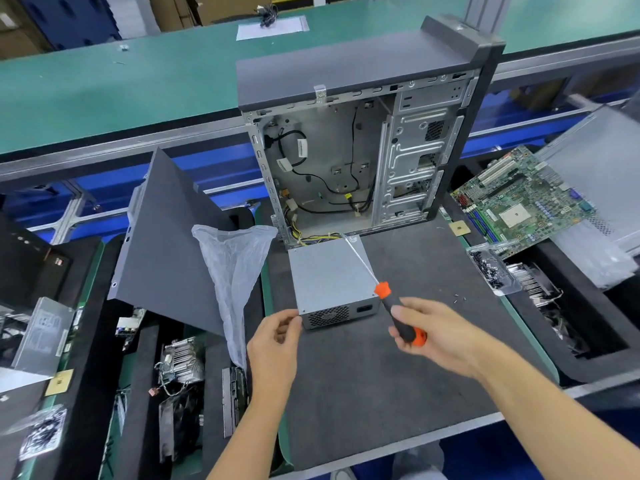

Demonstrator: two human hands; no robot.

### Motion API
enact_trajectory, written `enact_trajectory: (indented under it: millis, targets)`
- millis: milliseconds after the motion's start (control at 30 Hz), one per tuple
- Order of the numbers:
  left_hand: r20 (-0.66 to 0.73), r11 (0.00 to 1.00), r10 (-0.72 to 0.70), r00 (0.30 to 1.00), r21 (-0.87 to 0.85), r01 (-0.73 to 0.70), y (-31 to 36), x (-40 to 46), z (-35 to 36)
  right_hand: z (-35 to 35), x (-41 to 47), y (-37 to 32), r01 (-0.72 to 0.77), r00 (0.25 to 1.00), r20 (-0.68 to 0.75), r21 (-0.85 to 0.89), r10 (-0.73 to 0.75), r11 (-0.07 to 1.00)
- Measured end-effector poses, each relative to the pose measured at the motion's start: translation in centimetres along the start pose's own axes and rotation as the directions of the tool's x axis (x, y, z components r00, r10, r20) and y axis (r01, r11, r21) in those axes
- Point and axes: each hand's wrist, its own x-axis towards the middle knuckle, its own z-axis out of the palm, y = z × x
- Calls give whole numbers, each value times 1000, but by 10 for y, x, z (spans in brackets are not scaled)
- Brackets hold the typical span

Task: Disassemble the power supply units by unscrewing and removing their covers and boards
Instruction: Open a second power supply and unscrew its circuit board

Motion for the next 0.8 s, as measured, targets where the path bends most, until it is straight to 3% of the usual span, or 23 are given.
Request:
enact_trajectory:
  millis: [133, 233, 400, 533, 800]
  targets:
    - [128, 999, -42, 991, 34, 38, -1, -19, 14, 3, -4, 40, -48, 996, -74, -113, 39, 992]
    - [263, 984, -179, 948, 34, 176, -5, -31, 29, 10, -6, 58, 9, 982, -179, -259, -57, 966]
    - [419, 941, -325, 848, 55, 334, -9, -42, 52, 22, -5, 75, 127, 963, -170, -404, -211, 906]
    - [482, 915, -376, 791, 60, 398, -7, -42, 63, 21, 0, 83, 177, 929, -192, -515, -315, 838]
    - [554, 899, -400, 730, 81, 430, 1, -37, 81, 0, 7, 80, 182, 928, -165, -583, -335, 791]
